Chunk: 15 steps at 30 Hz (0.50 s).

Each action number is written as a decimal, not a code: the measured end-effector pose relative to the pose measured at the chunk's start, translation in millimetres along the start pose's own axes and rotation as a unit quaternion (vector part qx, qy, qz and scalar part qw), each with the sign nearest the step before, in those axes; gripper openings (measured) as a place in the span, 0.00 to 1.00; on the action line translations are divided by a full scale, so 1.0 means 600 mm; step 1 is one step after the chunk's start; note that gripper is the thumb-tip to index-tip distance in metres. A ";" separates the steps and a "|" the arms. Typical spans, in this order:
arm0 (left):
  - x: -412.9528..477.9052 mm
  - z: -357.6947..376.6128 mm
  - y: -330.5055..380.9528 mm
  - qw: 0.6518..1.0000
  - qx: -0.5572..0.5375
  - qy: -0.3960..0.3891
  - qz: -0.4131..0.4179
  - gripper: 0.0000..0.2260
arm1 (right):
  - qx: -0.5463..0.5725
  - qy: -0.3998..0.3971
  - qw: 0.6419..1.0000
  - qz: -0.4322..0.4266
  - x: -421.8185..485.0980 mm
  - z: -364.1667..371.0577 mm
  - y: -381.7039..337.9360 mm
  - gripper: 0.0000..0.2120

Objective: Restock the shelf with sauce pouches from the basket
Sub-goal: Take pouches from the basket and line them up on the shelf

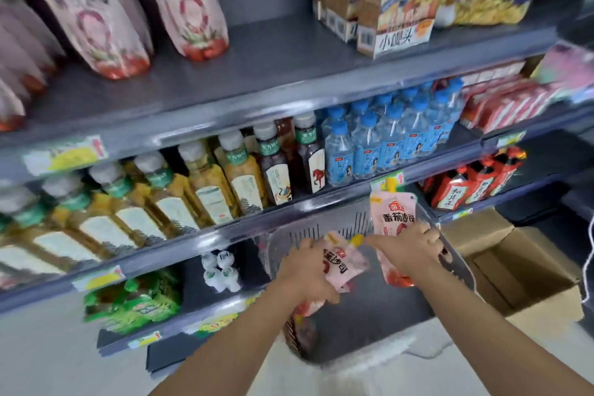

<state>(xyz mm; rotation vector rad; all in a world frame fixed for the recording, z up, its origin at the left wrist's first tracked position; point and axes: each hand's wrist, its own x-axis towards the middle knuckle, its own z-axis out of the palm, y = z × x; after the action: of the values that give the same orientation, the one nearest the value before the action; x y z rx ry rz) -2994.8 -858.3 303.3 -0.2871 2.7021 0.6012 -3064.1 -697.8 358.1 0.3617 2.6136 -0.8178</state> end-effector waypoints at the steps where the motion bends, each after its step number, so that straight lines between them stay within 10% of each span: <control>1: -0.021 -0.017 -0.012 1.000 -0.012 0.013 0.000 0.48 | 0.014 0.013 1.000 -0.011 -0.025 -0.006 -0.015 0.59; 9: -0.241 -0.124 -0.122 0.964 -0.211 0.159 -0.031 0.54 | 0.074 0.066 0.980 -0.173 -0.230 -0.033 -0.156 0.51; 15: -0.367 -0.226 -0.177 0.897 -0.280 0.343 -0.004 0.51 | 0.331 -0.142 0.911 -0.200 -0.328 -0.018 -0.232 0.45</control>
<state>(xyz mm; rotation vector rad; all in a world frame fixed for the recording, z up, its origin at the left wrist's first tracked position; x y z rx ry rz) -2805.1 -986.8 463.3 -0.7863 3.0926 1.5224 -2939.1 -828.2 518.5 -0.1315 2.0912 -1.7542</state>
